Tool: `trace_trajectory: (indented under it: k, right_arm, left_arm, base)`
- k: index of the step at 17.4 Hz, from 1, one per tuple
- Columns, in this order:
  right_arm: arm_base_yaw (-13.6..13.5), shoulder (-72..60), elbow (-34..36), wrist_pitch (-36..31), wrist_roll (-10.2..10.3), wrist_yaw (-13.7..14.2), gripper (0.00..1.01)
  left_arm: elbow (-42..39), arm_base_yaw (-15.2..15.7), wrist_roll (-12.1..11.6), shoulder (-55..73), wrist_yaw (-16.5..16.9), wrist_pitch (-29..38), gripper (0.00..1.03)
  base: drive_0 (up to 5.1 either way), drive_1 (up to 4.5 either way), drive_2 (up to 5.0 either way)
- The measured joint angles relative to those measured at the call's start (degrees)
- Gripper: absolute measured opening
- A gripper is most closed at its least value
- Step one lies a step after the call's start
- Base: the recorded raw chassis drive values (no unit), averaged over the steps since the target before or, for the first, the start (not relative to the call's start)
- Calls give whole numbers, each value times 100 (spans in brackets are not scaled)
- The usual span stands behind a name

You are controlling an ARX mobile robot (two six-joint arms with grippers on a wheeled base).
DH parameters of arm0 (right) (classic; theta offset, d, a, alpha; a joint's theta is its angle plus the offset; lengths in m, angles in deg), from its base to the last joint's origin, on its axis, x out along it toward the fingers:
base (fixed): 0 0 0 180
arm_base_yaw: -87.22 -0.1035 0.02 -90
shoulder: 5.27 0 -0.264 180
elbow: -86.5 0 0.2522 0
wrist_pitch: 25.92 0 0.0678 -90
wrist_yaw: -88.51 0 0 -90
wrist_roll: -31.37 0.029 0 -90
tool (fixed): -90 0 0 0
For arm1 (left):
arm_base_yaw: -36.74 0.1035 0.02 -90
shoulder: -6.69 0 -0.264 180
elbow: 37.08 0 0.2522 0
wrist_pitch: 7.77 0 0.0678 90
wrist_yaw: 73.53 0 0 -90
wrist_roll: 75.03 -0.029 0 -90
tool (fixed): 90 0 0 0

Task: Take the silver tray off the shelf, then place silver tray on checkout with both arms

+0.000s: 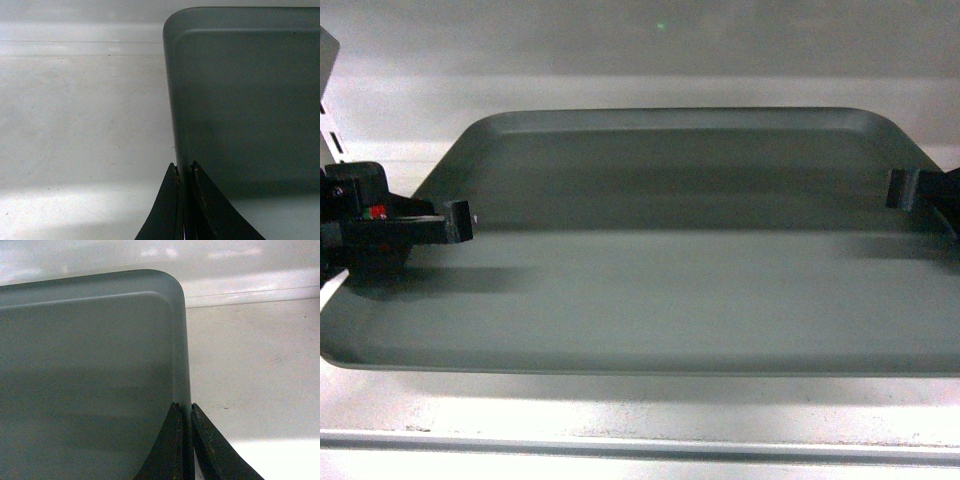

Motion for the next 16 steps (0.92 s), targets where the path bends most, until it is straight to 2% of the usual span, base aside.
trace_trajectory:
  k: [4, 8, 12, 16]
  right_arm:
    - [0, 52, -9, 304, -2, 13, 3]
    - [0, 90, -232, 1069, -31, 9, 3]
    - [-2, 114, -302, 1408, -94, 4, 3]
    - [-37, 114, -328, 1436, -85, -11, 3]
  left_arm:
    - [131, -26, 0, -162, -2, -470, 3]
    - [271, -81, 22, -216, -46, -970, 3]
    - [271, -125, 107, -214, -70, -1113, 3]
    - [271, -122, 107, -214, -105, -1134, 3]
  base:
    - [0, 0, 0]
    - [0, 0, 0]
    - [0, 0, 0]
    - [0, 0, 0]
